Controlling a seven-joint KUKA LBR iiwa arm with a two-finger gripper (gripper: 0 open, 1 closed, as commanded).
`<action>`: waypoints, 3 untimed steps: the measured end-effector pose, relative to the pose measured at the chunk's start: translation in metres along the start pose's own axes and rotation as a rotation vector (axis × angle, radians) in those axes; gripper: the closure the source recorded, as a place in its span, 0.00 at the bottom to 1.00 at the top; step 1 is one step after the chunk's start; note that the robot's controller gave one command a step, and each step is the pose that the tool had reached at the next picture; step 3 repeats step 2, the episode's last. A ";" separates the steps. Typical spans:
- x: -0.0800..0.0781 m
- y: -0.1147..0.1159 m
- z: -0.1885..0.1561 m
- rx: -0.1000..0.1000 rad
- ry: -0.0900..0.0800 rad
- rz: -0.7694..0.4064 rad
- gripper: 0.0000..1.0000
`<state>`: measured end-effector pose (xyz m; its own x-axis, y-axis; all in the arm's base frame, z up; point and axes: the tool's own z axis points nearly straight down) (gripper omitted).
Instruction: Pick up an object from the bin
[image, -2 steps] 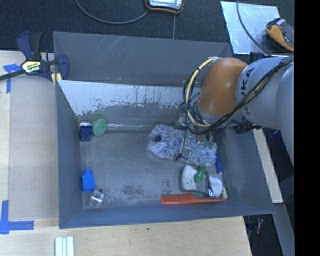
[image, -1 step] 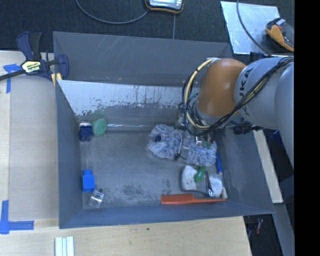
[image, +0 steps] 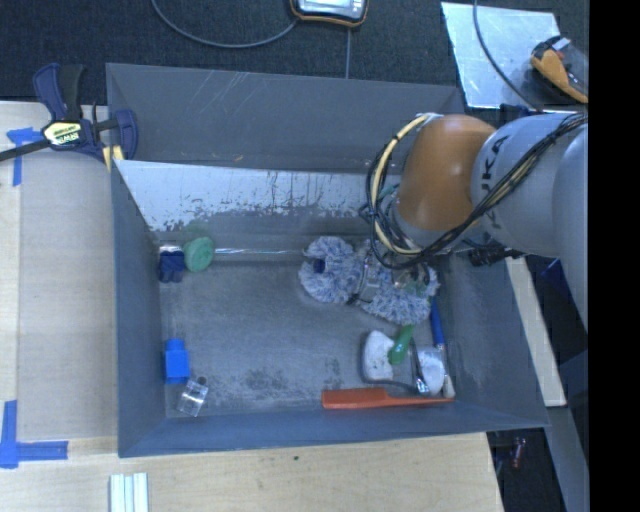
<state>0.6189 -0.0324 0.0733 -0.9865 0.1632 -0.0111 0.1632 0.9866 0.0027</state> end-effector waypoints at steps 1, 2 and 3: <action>0.000 0.000 -0.001 0.000 0.001 0.000 1.00; 0.000 -0.001 -0.057 0.000 0.004 0.000 1.00; 0.000 -0.001 -0.057 0.000 0.004 0.000 1.00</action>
Offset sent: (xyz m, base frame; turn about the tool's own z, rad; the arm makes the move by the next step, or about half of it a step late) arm 0.0000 -0.0001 0.0852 -0.0001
